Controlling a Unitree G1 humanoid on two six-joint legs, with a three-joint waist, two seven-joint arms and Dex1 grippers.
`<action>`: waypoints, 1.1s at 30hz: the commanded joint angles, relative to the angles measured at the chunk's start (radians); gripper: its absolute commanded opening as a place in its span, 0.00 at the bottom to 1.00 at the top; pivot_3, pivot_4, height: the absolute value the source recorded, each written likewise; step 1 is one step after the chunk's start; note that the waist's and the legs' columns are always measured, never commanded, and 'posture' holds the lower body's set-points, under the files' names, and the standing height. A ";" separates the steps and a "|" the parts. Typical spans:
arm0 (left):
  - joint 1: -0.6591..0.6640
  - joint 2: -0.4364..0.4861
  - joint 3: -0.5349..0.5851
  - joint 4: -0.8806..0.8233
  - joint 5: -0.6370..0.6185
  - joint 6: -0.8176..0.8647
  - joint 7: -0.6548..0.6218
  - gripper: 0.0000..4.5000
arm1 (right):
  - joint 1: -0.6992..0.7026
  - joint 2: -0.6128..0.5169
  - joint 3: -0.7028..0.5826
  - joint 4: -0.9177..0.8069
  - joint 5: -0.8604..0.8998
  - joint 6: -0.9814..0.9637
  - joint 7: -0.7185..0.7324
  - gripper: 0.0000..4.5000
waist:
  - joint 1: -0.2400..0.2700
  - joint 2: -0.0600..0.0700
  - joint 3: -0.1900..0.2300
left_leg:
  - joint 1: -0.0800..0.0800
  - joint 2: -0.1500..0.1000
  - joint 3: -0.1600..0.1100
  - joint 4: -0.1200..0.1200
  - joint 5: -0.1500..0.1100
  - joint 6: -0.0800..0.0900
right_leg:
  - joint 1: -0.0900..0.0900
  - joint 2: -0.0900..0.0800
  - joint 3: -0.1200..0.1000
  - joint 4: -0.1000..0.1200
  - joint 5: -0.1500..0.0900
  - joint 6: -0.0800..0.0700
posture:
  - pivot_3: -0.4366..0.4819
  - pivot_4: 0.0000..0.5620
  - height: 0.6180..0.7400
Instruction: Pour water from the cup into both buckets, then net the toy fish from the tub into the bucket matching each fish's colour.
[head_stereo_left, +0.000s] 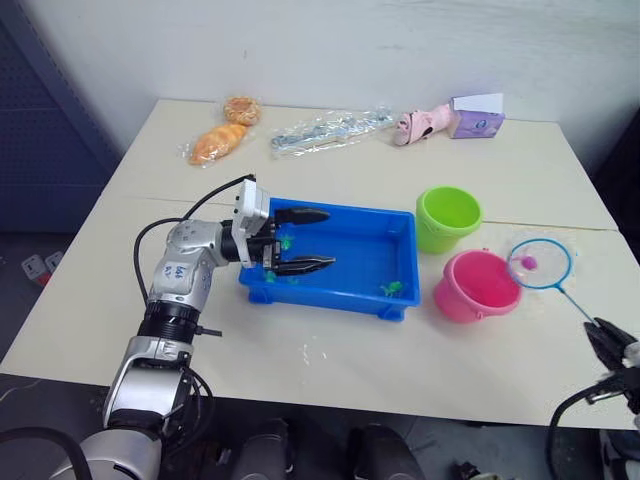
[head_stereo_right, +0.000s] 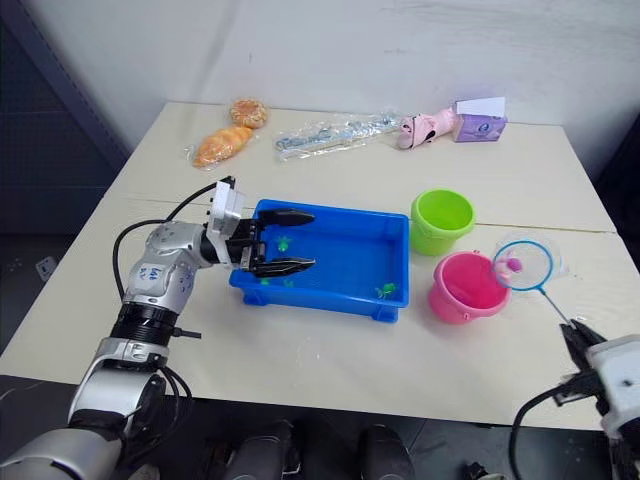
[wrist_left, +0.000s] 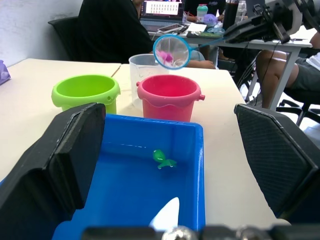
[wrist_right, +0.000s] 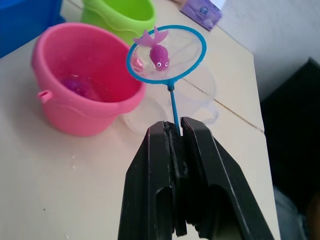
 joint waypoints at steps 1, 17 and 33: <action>-0.014 0.003 0.000 -0.020 0.005 -0.002 0.001 0.99 | 0.010 0.028 0.001 0.046 -0.083 -0.171 -0.041 0.00 | -0.001 0.000 0.000 | 0.000 0.000 0.000 0.000 0.000 0.000 | 0.000 0.000 0.000 0.000 0.000 0.000 | 0.48 0.27 1.00; 0.021 -0.011 -0.020 -0.078 0.001 0.027 0.008 0.99 | -0.047 -0.054 0.062 0.200 -0.520 -0.510 -0.228 0.00 | -0.001 0.000 0.000 | 0.001 0.000 0.000 0.001 0.001 -0.001 | 0.000 0.000 0.001 0.001 0.000 0.000 | 0.48 0.27 1.00; 0.107 -0.044 -0.065 -0.167 -0.004 0.013 0.006 0.99 | -0.059 -0.113 0.014 0.244 -0.885 -0.623 -0.540 0.00 | -0.001 0.000 0.000 | 0.001 0.000 0.000 0.001 0.002 -0.003 | 0.001 0.001 0.002 0.002 0.000 -0.001 | 0.48 0.27 1.00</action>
